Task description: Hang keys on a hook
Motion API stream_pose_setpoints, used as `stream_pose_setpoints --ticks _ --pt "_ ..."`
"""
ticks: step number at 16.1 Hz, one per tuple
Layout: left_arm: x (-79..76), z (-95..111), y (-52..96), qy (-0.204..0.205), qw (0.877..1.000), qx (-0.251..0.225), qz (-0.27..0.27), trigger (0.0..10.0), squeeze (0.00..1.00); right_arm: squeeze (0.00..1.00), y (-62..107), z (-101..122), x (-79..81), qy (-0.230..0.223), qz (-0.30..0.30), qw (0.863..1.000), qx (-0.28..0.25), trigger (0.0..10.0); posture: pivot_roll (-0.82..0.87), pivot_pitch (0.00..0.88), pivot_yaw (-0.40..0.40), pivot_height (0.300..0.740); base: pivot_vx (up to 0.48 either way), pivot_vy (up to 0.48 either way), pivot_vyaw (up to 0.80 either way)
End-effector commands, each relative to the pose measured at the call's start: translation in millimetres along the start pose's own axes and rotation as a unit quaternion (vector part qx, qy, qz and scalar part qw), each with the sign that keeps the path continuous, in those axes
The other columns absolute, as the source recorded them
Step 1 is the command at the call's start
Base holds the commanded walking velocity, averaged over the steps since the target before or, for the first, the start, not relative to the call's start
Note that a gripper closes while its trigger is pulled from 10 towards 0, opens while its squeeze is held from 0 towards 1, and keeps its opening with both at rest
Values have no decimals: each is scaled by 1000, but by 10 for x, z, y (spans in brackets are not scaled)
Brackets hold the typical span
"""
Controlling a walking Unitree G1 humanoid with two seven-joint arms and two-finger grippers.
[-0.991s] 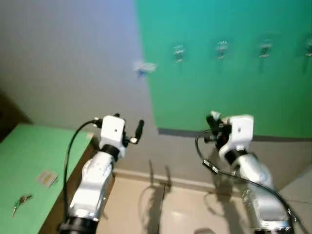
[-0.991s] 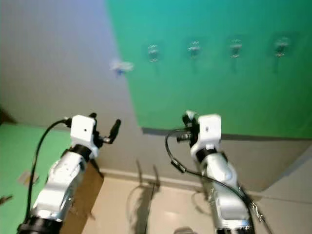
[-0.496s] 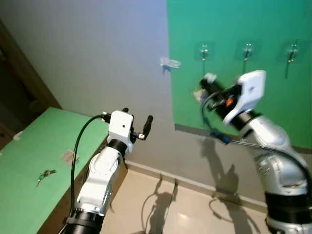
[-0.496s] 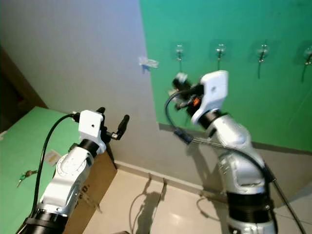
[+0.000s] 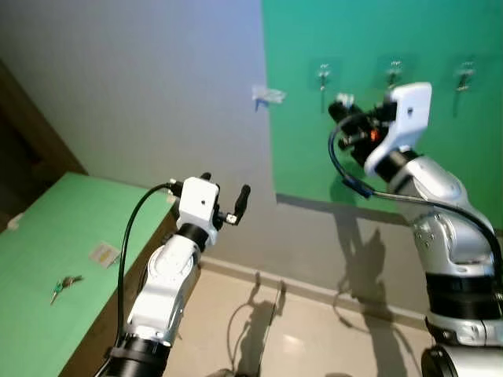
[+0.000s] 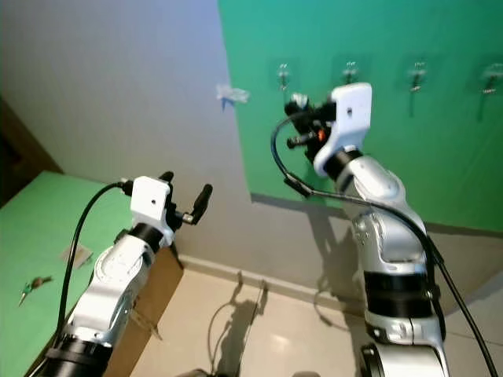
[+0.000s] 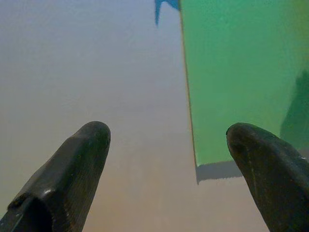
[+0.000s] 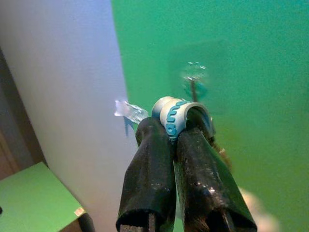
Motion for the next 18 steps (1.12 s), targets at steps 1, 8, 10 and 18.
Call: stream_pose_setpoints --ticks 1,8,10,18 --pt "25 4 -6 -10 1000 2 1 10000 0 78 -87 75 60 4 12 1000 -13 0 -228 0 131 740 0 0 0" --pt "36 19 -23 -14 1000 -4 3 10000 0 106 -352 216 51 40 16 999 -30 0 -205 0 117 740 0 0 0" --pt "15 20 -34 -14 1000 -4 0 10000 0 106 -410 223 41 44 13 998 -31 0 -205 0 115 740 0 0 0" --pt "-263 -234 94 12 998 36 -59 10000 0 106 -504 256 -226 61 -30 997 -35 0 -204 0 114 740 0 0 0"
Point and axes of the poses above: a point about 5 cm out from each wrist's last joint towards the gripper, its own y axis pointing back from the gripper into the wrist, its own z axis along the axis of the wrist's last joint, x = y × z, the point moved 3 cm from there along -y, pointing out of the wrist towards the gripper, and after that the axes turned 13 degrees about y, right-handed, at the moved point
